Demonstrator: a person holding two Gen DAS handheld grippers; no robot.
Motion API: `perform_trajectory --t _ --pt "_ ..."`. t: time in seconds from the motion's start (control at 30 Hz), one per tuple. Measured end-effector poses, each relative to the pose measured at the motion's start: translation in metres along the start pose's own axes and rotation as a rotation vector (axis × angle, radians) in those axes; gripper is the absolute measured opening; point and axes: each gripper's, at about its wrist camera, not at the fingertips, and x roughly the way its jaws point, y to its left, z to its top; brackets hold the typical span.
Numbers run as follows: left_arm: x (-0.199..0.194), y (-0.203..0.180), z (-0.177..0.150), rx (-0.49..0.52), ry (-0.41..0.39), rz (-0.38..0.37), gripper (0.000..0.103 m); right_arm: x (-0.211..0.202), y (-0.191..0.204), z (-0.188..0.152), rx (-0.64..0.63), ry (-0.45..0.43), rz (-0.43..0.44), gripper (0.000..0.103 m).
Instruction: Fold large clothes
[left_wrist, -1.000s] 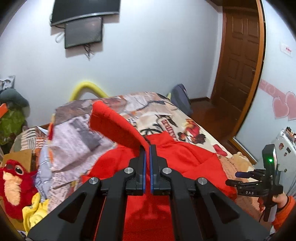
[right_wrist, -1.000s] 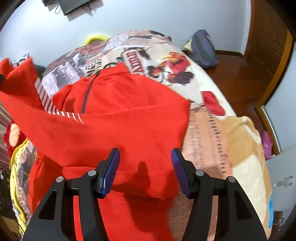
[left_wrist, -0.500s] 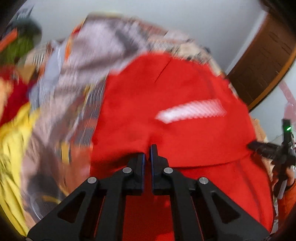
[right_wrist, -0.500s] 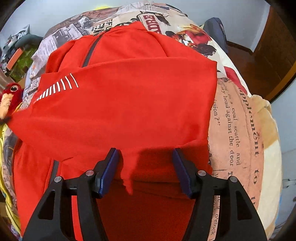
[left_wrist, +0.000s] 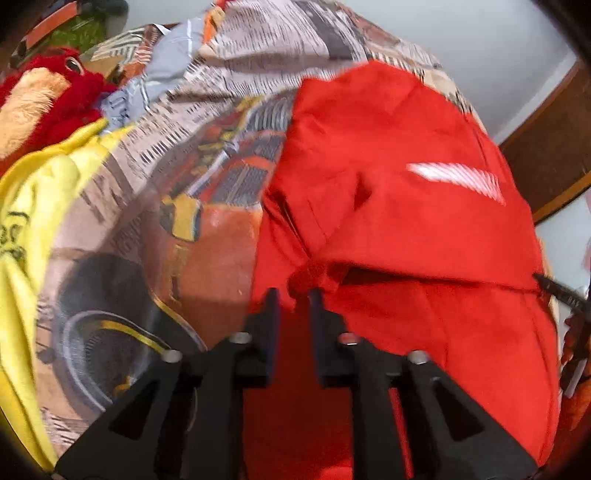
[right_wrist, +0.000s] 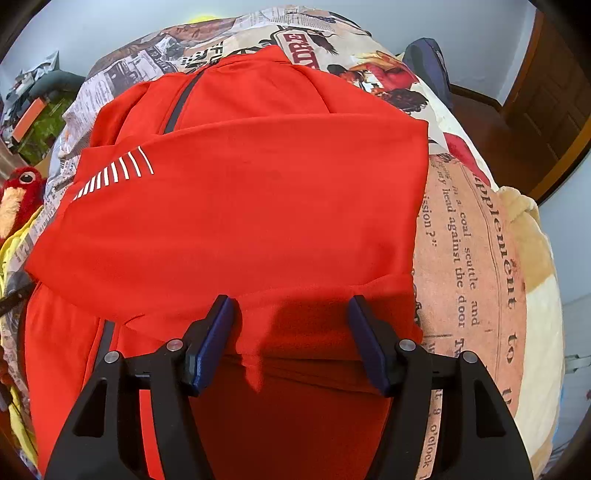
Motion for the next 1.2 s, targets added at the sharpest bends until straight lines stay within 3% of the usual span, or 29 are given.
perform_trajectory --t 0.03,0.17,0.47,0.57,0.67,0.7,0.83,0.97,1.13,1.2 --pt "-0.006 0.002 0.005 -0.018 -0.022 -0.01 0.038 0.0 0.0 0.0 -0.001 0.0 0.0 0.061" --pt "-0.012 0.012 0.032 -0.079 -0.068 -0.028 0.04 0.0 0.0 0.0 -0.001 0.001 0.0 0.062" --pt "0.037 0.026 0.063 -0.122 0.02 -0.084 0.039 0.002 -0.001 0.0 0.002 -0.001 0.014 0.064" --pt "0.05 0.025 0.065 -0.126 0.044 -0.096 0.033 0.003 -0.002 0.0 -0.001 -0.002 0.017 0.065" --pt "0.055 0.019 0.064 -0.114 0.053 -0.106 0.011 0.004 -0.002 0.0 -0.001 -0.004 0.021 0.066" --pt "0.054 0.015 0.065 -0.098 0.048 -0.081 0.004 0.004 -0.003 0.0 0.0 -0.006 0.022 0.066" --pt "0.036 -0.005 0.068 -0.002 0.004 0.011 0.003 0.004 -0.003 -0.001 0.004 -0.01 0.029 0.066" --pt "0.003 -0.025 0.081 0.102 -0.109 0.08 0.003 0.004 -0.003 -0.001 0.007 -0.013 0.035 0.066" --pt "-0.003 -0.028 0.105 0.129 -0.135 0.166 0.002 0.004 -0.002 -0.002 0.008 -0.015 0.036 0.067" --pt "-0.004 -0.026 0.112 0.119 -0.141 0.165 0.002 0.004 -0.003 -0.002 0.008 -0.016 0.037 0.067"
